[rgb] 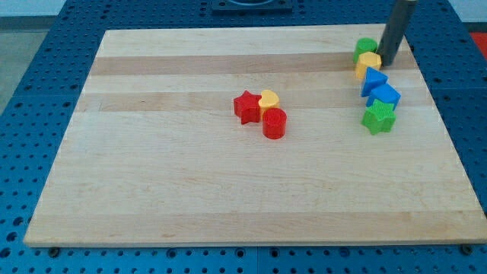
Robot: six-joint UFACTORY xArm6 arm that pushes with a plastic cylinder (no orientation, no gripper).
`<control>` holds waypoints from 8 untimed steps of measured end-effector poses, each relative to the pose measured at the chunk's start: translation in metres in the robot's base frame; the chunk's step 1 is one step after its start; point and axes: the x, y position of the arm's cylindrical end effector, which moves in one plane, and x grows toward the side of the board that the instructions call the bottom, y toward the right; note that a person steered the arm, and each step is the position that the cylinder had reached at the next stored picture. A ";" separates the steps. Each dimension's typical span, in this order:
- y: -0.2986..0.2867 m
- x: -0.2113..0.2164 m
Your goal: Push the yellow hexagon closer to the red circle
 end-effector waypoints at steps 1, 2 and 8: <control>-0.014 0.000; -0.021 0.001; -0.103 0.066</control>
